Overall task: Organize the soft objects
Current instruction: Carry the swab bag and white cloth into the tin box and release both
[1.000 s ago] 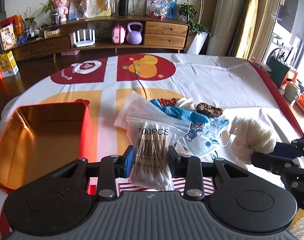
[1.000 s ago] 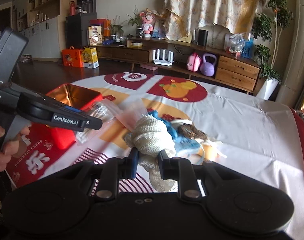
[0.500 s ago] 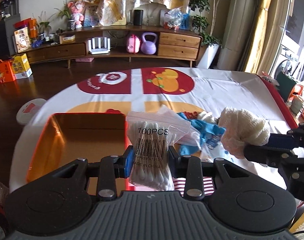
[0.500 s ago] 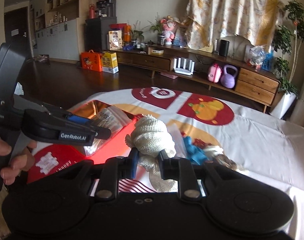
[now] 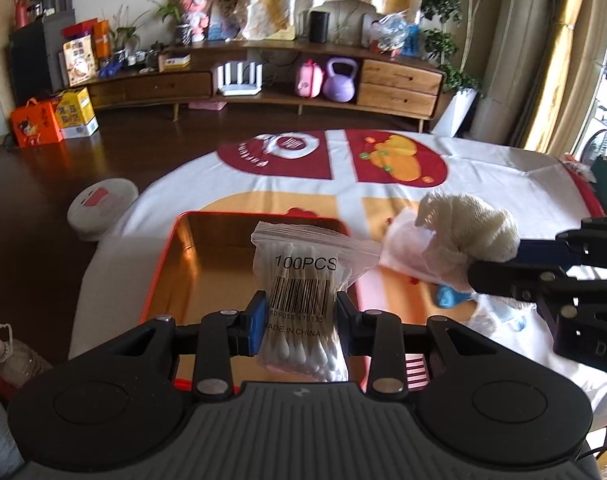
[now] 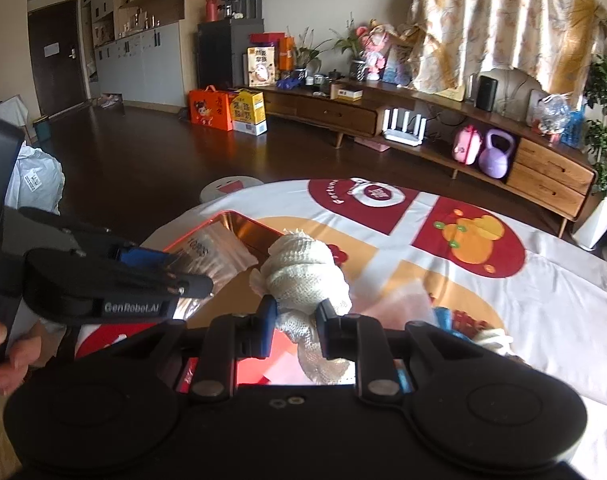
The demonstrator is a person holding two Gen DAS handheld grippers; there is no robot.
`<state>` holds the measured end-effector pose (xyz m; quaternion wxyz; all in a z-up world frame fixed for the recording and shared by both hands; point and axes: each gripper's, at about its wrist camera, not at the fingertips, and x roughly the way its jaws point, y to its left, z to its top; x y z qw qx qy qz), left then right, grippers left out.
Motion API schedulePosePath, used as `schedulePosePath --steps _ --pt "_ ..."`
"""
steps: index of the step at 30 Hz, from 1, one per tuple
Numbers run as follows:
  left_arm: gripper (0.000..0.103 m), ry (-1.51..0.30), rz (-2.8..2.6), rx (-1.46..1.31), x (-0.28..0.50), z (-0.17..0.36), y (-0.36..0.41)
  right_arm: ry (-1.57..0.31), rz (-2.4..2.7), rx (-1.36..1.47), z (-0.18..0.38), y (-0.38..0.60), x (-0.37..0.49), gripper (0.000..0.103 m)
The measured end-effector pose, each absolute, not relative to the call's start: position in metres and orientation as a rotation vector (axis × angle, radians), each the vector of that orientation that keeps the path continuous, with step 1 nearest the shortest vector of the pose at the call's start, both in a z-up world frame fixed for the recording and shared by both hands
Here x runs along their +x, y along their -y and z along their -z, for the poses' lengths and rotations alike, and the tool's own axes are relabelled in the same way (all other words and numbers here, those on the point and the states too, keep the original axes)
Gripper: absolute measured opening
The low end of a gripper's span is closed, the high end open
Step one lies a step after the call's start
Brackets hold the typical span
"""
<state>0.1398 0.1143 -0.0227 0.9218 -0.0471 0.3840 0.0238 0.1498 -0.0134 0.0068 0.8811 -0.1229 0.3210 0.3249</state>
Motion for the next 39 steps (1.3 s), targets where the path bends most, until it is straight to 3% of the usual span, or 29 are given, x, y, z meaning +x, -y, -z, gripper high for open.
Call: schedulePosePath --steps 17,39 --pt "0.035 -0.897 -0.160 -0.063 0.199 0.068 -0.177 -0.783 -0.727 -0.311 0.041 -0.074 0.211 0.021" --pt "0.036 -1.018 -0.114 -0.017 0.235 0.107 -0.178 -0.925 -0.679 -0.357 0.090 -0.092 0.247 0.028"
